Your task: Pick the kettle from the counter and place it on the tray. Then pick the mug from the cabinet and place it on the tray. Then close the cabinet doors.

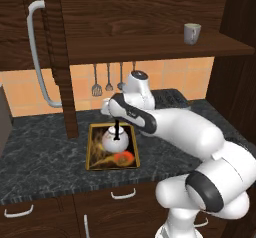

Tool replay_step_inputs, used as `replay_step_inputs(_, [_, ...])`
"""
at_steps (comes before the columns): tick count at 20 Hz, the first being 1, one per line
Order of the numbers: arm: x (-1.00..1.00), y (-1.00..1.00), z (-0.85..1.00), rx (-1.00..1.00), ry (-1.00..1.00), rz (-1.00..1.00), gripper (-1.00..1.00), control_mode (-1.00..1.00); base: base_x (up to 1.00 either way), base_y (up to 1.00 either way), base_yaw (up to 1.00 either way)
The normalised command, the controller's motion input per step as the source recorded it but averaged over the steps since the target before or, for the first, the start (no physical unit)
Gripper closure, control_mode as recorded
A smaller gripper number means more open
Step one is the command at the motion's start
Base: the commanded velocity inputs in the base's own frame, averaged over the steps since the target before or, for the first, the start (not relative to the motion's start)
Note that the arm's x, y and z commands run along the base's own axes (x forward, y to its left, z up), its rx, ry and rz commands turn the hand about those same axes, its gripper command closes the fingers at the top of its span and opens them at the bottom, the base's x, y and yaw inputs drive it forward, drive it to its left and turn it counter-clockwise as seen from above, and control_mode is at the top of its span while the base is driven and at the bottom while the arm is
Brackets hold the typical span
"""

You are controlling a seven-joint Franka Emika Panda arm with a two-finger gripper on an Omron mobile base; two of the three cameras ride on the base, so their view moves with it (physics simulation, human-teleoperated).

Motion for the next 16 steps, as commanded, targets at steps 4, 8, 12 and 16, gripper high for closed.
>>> replay_step_inputs(4, [-1.00, -0.72, 0.43, 0.00, -0.07, -0.08, -1.00, -1.00, 0.00, 0.00, 0.00])
replay_step_inputs(8, [-0.86, -0.75, 0.15, 0.08, -0.16, -0.12, -1.00, -1.00, 0.00, 0.00, 0.00])
replay_step_inputs(12, [-0.02, -0.03, 0.00, 0.00, 0.00, -0.02, -1.00, -1.00, 0.00, 0.00, 0.00])
replay_step_inputs(16, [-0.18, -0.43, 0.74, -0.05, 0.00, -0.05, -1.00, -1.00, 0.00, 0.00, 0.00])
